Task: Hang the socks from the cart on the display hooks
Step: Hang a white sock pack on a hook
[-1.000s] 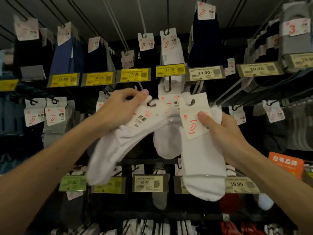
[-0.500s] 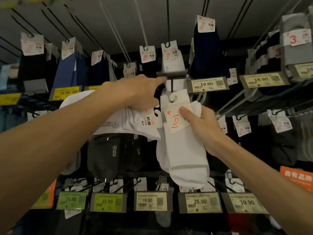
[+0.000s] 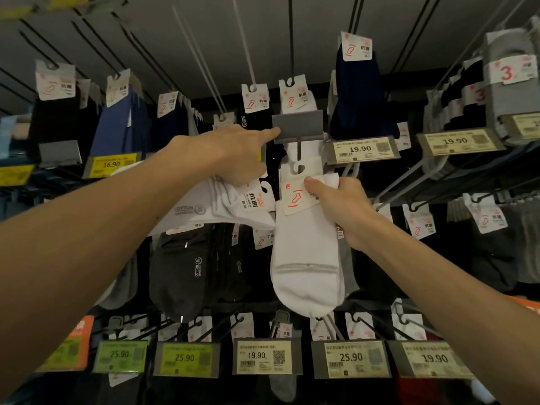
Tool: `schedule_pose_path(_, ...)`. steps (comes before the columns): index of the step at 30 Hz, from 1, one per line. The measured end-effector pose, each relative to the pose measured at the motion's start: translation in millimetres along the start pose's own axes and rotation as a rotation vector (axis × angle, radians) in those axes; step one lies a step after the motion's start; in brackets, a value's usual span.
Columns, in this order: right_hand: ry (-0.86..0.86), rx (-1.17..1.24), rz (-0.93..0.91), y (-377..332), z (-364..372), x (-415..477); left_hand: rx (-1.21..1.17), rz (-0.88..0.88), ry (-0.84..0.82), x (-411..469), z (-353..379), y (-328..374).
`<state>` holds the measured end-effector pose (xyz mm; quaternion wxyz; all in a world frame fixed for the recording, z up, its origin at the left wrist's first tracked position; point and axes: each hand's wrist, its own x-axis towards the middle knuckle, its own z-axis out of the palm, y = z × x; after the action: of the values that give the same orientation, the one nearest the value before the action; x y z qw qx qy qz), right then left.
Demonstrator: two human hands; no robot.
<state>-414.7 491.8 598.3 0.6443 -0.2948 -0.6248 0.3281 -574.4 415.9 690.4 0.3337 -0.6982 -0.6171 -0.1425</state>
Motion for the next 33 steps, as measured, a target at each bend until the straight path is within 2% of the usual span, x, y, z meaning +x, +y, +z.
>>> schedule_pose_path(11, 0.059, -0.127, -0.032, 20.9, -4.6, -1.4, -0.111, -0.023, -0.016, 3.1, 9.0, -5.0)
schedule_pose_path(16, 0.062, -0.263, -0.086, 29.0, -11.6, -14.2, -0.258, -0.019, -0.033, 0.7, 13.7, -6.5)
schedule_pose_path(19, 0.188, -0.535, -0.238, 36.7, -13.4, -27.6, -0.359, -0.011, -0.029, -0.2, 16.1, -8.2)
schedule_pose_path(21, 0.283, -0.607, -0.388, 34.0, -12.6, -38.9, -0.434, -0.014, -0.034, 0.8, 18.1, -9.6)
schedule_pose_path(22, 0.291, -0.579, -0.414, 30.5, -11.8, -42.7, -0.473, -0.014, -0.042, 1.2, 19.2, -10.9)
schedule_pose_path(24, 0.22, -0.468, -0.352, 20.8, -9.9, -45.1, -0.542, -0.015, -0.055, 2.6, 18.9, -12.7)
schedule_pose_path(29, -0.159, -0.085, 0.005, -10.4, -4.6, -54.6, -0.656, -0.051, -0.019, 4.5, 20.5, -10.2)
schedule_pose_path(31, -0.222, 0.021, 0.026, -13.3, -1.7, -59.2, -0.655, -0.053, 0.032, 4.8, 26.2, -6.3)
schedule_pose_path(33, -0.198, 0.076, 0.006, -10.1, 2.8, -58.9, -0.703, -0.065, 0.078, 4.7, 31.9, 0.0)
